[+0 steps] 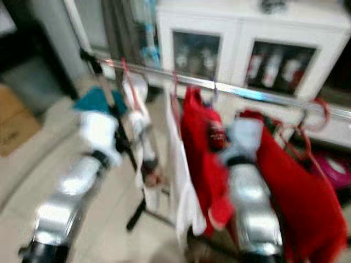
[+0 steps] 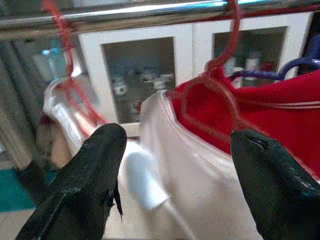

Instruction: Hang hanger

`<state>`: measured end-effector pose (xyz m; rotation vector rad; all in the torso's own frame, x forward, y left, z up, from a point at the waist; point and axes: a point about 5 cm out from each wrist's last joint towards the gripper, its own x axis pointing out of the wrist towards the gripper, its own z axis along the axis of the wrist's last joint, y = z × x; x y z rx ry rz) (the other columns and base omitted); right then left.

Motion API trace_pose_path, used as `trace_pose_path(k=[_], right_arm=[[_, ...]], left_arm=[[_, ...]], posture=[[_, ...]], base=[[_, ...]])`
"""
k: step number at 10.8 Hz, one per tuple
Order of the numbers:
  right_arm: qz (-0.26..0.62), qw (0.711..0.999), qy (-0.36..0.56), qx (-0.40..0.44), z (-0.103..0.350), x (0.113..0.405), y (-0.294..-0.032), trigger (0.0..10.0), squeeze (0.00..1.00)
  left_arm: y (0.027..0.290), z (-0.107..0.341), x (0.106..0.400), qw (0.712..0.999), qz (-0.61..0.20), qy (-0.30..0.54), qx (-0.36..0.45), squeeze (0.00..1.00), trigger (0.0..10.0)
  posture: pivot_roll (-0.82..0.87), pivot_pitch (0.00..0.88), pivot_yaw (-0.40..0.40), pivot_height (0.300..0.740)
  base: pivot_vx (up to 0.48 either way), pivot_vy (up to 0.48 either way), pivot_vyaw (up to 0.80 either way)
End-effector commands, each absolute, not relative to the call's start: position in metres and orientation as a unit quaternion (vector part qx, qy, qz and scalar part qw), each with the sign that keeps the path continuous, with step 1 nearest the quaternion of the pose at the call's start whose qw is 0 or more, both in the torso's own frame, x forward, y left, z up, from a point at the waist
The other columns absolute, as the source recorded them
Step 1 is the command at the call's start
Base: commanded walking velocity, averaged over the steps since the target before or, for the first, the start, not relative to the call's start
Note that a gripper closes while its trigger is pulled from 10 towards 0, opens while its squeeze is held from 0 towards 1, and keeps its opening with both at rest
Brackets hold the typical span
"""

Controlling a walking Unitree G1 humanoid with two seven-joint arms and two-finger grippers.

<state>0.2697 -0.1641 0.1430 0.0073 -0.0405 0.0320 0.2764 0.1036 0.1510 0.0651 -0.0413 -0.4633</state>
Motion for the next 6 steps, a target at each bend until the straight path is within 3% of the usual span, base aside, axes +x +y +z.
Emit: trace_pose_path(k=[1, 6], right_arm=[[0.034, 0.999, -0.03, 0.009, 0.15, 0.27, -0.158, 10.0, 0.0], [0.059, 0.998, 0.021, -0.011, 0.166, 0.278, -0.196, 10.0, 0.0]], left_arm=[[0.111, 0.15, 0.275, 0.972, -0.23, -0.017, 0.038, 0.0, 10.0], [0.107, 0.156, 0.255, 0.904, -0.419, 0.014, 0.078, 0.0, 10.0]], posture=[[0.11, 0.025, 0.055, 0.74], [0.1, 0.026, 0.062, 0.74]], base=[[0.0, 0.0, 0.0], [0.0, 0.0, 0.0]])
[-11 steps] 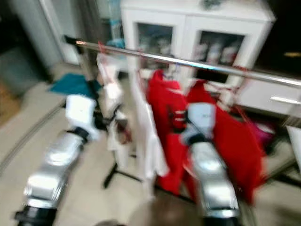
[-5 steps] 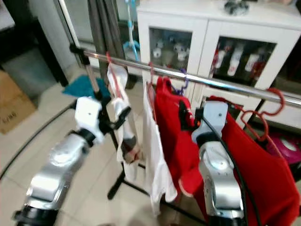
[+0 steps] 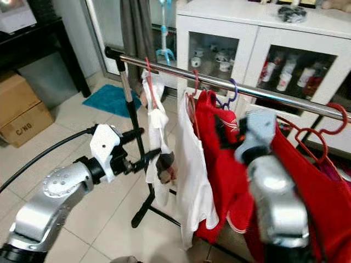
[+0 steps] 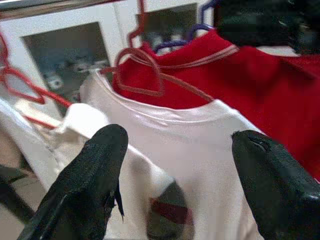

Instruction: Hang hanger

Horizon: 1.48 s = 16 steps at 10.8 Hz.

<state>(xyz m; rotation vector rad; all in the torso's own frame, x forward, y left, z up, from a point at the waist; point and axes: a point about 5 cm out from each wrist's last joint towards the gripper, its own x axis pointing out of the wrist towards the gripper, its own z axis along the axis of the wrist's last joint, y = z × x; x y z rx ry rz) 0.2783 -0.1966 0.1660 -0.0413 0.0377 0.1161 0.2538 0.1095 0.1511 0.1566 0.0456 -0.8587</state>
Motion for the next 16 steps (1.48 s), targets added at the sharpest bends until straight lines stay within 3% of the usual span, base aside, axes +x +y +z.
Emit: trace_pose_path(k=[1, 3, 7, 13, 14, 15, 16], right_arm=[[0.06, 0.998, 0.029, -0.013, 0.168, 0.282, -0.202, 10.0, 0.0], [0.134, 0.989, 0.07, -0.002, 0.17, 0.293, -0.213, 10.0, 0.0], [0.14, 0.983, 0.115, -0.011, 0.183, 0.31, -0.25, 10.0, 0.0], [0.182, 0.965, 0.188, 0.013, 0.174, 0.301, -0.257, 10.0, 0.0], [0.18, 0.962, 0.203, 0.009, 0.167, 0.299, -0.255, 8.9, 0.0], [0.177, 0.962, 0.207, 0.012, 0.164, 0.299, -0.255, 4.0, 0.0], [0.176, 0.962, 0.207, 0.015, 0.164, 0.3, -0.255, 2.4, 0.0]], left_arm=[[0.109, 0.158, 0.254, 0.898, -0.432, 0.017, 0.083, 0.0, 10.0], [0.11, 0.161, 0.248, 0.874, -0.478, 0.034, 0.083, 0.0, 10.0], [0.113, 0.16, 0.242, 0.861, -0.5, 0.047, 0.087, 0.0, 10.0], [0.114, 0.155, 0.236, 0.846, -0.522, 0.069, 0.089, 0.0, 10.0], [0.113, 0.155, 0.236, 0.845, -0.523, 0.07, 0.089, 0.0, 10.0], [0.113, 0.156, 0.237, 0.844, -0.524, 0.07, 0.089, 0.0, 10.0], [0.113, 0.156, 0.237, 0.844, -0.525, 0.07, 0.088, 0.0, 10.0]], posture=[[0.1, 0.024, 0.063, 0.74], [0.1, 0.018, 0.068, 0.74], [0.1, 0.006, 0.054, 0.74], [0.09, 0.0, 0.057, 0.74], [0.09, 0.0, 0.059, 0.74], [0.1, 0.0, 0.059, 0.74], [0.1, 0.0, 0.06, 0.74]], base=[[0.0, 0.0, 0.0], [0.0, 0.0, 0.0], [0.0, 0.0, 0.0], [0.0, 0.0, 0.0], [0.0, 0.0, 0.0], [0.0, 0.0, 0.0], [0.0, 0.0, 0.0]])
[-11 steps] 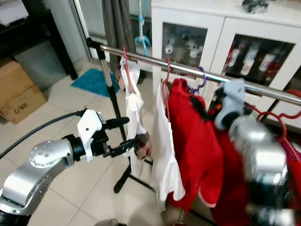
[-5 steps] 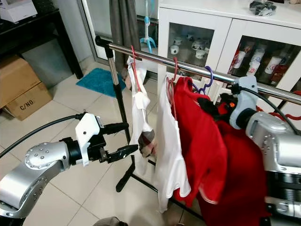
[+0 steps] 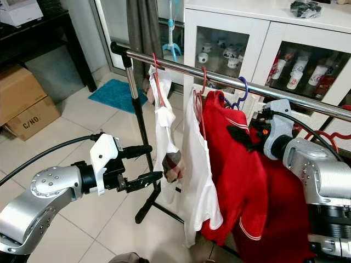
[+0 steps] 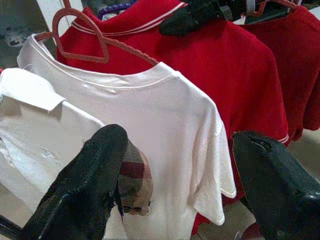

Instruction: Hang hanger

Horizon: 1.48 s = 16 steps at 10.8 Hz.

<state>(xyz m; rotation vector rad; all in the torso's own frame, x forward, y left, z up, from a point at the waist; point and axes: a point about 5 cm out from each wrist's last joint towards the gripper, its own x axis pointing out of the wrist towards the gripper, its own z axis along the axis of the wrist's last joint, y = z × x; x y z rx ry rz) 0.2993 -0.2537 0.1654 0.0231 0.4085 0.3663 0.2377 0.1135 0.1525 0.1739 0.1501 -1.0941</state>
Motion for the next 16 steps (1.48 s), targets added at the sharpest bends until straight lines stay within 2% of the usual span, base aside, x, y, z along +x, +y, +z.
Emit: trace_pose_path(k=[1, 10, 11, 14, 16], right_arm=[[0.172, 0.964, 0.203, 0.019, 0.165, 0.301, -0.256, 0.2, 0.0], [0.193, 0.964, 0.178, 0.033, 0.168, 0.299, -0.247, 0.0, 0.0], [0.204, 0.965, 0.164, 0.029, 0.171, 0.298, -0.243, 0.0, 0.0], [0.202, 0.971, 0.128, -0.014, 0.18, 0.294, -0.237, 0.0, 0.0], [0.191, 0.976, 0.09, -0.047, 0.188, 0.288, -0.236, 0.0, 0.0]], left_arm=[[0.113, 0.156, 0.237, 0.844, -0.525, 0.069, 0.088, 0.0, 10.0], [0.113, 0.158, 0.24, 0.847, -0.52, 0.061, 0.091, 0.0, 10.0], [0.114, 0.158, 0.243, 0.854, -0.509, 0.057, 0.095, 0.0, 10.0], [0.12, 0.157, 0.263, 0.899, -0.417, 0.048, 0.122, 0.0, 10.0], [0.119, 0.157, 0.259, 0.908, -0.401, 0.032, 0.117, 0.0, 10.0]], posture=[[0.1, 0.0, 0.061, 0.74], [0.11, 0.003, 0.068, 0.74], [0.11, 0.002, 0.07, 0.74], [0.1, 0.004, 0.07, 0.74], [0.11, 0.007, 0.068, 0.74]], base=[[0.0, 0.0, 0.0], [0.0, 0.0, 0.0], [0.0, 0.0, 0.0], [0.0, 0.0, 0.0], [0.0, 0.0, 0.0]])
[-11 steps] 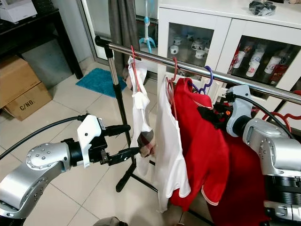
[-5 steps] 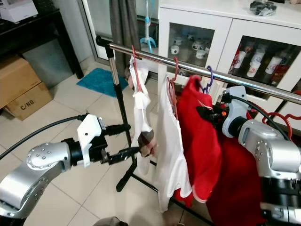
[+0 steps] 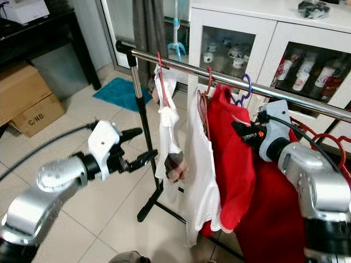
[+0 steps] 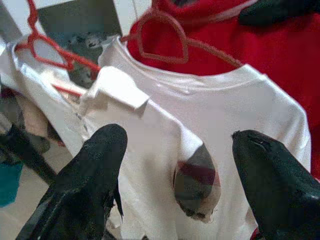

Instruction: Hang hanger

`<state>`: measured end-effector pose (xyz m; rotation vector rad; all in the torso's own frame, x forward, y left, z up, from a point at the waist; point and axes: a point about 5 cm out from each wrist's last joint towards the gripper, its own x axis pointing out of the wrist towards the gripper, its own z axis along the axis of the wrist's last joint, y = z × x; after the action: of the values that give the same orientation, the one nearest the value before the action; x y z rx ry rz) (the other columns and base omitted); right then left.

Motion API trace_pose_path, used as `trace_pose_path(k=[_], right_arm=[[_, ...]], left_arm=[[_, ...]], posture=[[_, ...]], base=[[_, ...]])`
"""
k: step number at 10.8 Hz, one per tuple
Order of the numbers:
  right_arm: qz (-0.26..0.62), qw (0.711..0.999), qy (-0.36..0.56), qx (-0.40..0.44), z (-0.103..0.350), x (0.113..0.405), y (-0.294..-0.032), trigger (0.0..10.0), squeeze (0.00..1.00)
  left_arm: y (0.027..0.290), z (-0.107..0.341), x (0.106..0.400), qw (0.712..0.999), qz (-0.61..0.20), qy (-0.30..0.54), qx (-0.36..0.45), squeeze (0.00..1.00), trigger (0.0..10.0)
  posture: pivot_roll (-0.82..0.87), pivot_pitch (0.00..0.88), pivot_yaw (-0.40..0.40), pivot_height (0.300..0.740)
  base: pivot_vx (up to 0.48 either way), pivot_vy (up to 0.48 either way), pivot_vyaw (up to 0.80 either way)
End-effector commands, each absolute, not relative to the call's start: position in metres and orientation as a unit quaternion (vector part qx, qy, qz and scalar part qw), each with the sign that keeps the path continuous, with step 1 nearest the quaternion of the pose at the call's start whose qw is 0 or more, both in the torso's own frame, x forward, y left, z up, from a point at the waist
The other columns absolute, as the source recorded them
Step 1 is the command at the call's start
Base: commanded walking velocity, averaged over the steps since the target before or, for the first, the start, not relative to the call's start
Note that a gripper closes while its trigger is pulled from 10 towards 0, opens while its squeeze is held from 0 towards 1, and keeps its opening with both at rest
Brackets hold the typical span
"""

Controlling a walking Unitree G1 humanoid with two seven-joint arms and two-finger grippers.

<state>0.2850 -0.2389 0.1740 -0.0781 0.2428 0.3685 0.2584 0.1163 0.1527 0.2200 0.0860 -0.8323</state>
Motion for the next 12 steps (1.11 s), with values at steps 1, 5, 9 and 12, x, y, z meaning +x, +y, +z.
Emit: trace_pose_path(k=[1, 5, 9, 12], right_arm=[[0.188, 0.978, 0.067, -0.063, 0.192, 0.285, -0.234, 0.0, 0.0], [0.139, 0.986, 0.016, -0.086, 0.192, 0.26, -0.217, 0.0, 0.0], [0.017, 0.996, 0.075, -0.035, 0.142, 0.246, -0.201, 0.0, 0.0], [0.001, 0.996, 0.09, -0.027, 0.124, 0.241, -0.185, 0.0, 0.0]], left_arm=[[0.118, 0.157, 0.258, 0.913, -0.39, 0.027, 0.115, 0.0, 10.0], [0.112, 0.151, 0.261, 0.932, -0.345, 0.018, 0.109, 0.0, 10.0], [0.112, 0.143, 0.262, 0.943, -0.317, 0.015, 0.094, 0.0, 10.0], [0.113, 0.139, 0.259, 0.945, -0.313, 0.021, 0.092, 0.0, 10.0]], posture=[[0.11, 0.011, 0.066, 0.74], [0.1, 0.023, 0.07, 0.74], [0.09, 0.035, 0.052, 0.74], [0.09, 0.038, 0.045, 0.74]], base=[[0.0, 0.0, 0.0], [0.0, 0.0, 0.0], [0.0, 0.0, 0.0], [0.0, 0.0, 0.0]])
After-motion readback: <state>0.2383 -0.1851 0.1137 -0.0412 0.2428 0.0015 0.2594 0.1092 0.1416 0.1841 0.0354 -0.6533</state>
